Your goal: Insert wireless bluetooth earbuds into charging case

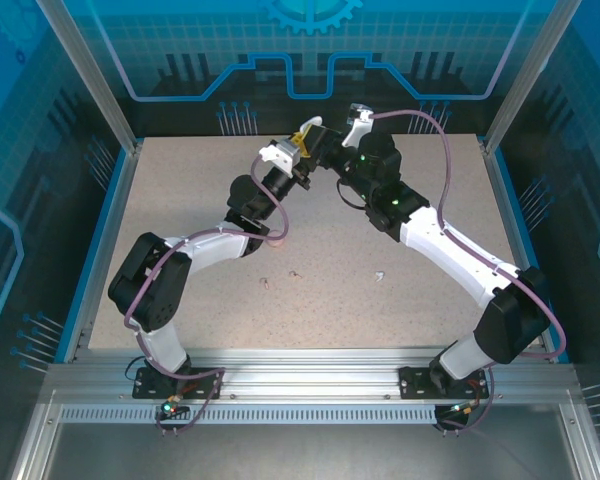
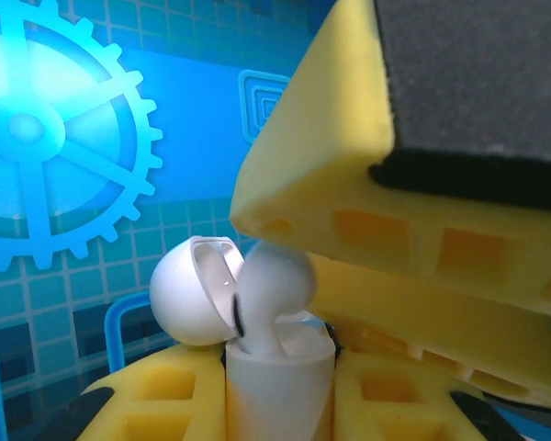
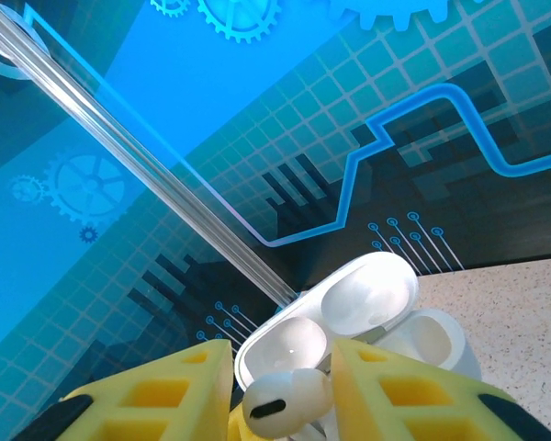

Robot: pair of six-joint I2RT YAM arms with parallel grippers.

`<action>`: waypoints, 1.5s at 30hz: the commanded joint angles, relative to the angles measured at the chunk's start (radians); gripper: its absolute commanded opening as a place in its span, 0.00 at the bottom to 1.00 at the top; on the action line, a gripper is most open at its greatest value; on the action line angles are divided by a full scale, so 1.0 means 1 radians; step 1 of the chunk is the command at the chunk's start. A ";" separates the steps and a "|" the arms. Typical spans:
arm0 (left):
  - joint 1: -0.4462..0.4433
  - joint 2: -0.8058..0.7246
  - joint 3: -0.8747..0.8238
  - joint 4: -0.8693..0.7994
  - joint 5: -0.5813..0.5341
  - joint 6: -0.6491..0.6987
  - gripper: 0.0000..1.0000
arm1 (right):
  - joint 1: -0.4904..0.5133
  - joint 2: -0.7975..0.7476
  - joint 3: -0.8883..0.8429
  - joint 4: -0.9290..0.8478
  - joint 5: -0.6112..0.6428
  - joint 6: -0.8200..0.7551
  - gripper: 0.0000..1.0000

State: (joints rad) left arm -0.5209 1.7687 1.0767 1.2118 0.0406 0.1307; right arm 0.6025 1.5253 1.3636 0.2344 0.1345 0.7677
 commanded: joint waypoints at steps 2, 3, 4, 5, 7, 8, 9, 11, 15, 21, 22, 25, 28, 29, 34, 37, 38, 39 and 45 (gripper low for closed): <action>-0.005 -0.010 0.039 0.107 -0.007 0.006 0.00 | 0.028 0.030 0.006 -0.105 0.005 0.019 0.36; -0.004 -0.009 0.039 0.109 -0.007 0.005 0.00 | 0.027 0.030 0.006 -0.105 0.006 0.021 0.36; -0.004 -0.009 0.037 0.109 -0.007 0.006 0.00 | 0.026 0.031 0.006 -0.104 0.006 0.020 0.36; -0.004 -0.010 0.037 0.109 -0.008 0.006 0.00 | 0.026 0.030 0.006 -0.106 0.009 0.021 0.36; -0.005 -0.009 0.037 0.110 -0.007 0.006 0.00 | 0.025 0.027 0.004 -0.105 0.016 0.024 0.37; -0.004 -0.008 0.036 0.110 -0.007 0.006 0.00 | 0.023 0.026 0.002 -0.105 0.019 0.025 0.37; -0.005 -0.008 0.037 0.109 -0.008 0.006 0.00 | 0.022 0.023 -0.001 -0.104 0.022 0.025 0.38; -0.004 -0.008 0.035 0.109 -0.008 0.006 0.00 | 0.019 0.016 -0.002 -0.109 0.026 0.025 0.40; -0.004 -0.009 0.034 0.111 -0.008 0.003 0.00 | 0.010 0.006 -0.004 -0.110 0.034 0.028 0.46; -0.005 -0.010 0.034 0.111 -0.007 0.000 0.00 | -0.010 -0.007 0.001 -0.109 0.038 0.033 0.57; -0.005 -0.009 0.033 0.111 -0.007 0.000 0.00 | -0.013 -0.012 0.002 -0.107 0.039 0.033 0.60; -0.005 -0.009 0.030 0.110 -0.008 -0.002 0.00 | -0.028 -0.038 -0.001 -0.103 0.041 0.036 0.70; -0.005 -0.012 0.028 0.111 -0.010 -0.004 0.00 | -0.043 -0.093 -0.010 -0.117 0.049 0.033 0.76; -0.004 -0.014 0.025 0.109 -0.011 -0.003 0.00 | -0.050 -0.113 -0.014 -0.127 0.049 0.029 0.77; -0.004 -0.026 0.018 0.110 -0.023 0.008 0.00 | -0.096 -0.264 -0.065 -0.282 0.091 0.019 0.79; -0.005 -0.036 0.014 0.108 -0.031 0.015 0.00 | -0.141 -0.348 -0.122 -0.429 0.124 0.040 0.79; -0.004 -0.038 0.014 0.107 -0.034 0.014 0.00 | -0.152 -0.368 -0.144 -0.468 0.130 0.045 0.79; -0.004 -0.039 0.012 0.107 -0.033 0.015 0.00 | -0.163 -0.391 -0.171 -0.513 0.139 0.044 0.79; -0.004 -0.051 0.014 0.101 -0.031 0.017 0.00 | -0.182 -0.390 -0.240 -0.865 0.191 0.072 0.78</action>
State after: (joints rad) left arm -0.5209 1.7687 1.0767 1.2655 0.0219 0.1333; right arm 0.4309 1.1007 1.1610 -0.3698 0.2825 0.8177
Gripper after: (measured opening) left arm 0.227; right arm 0.785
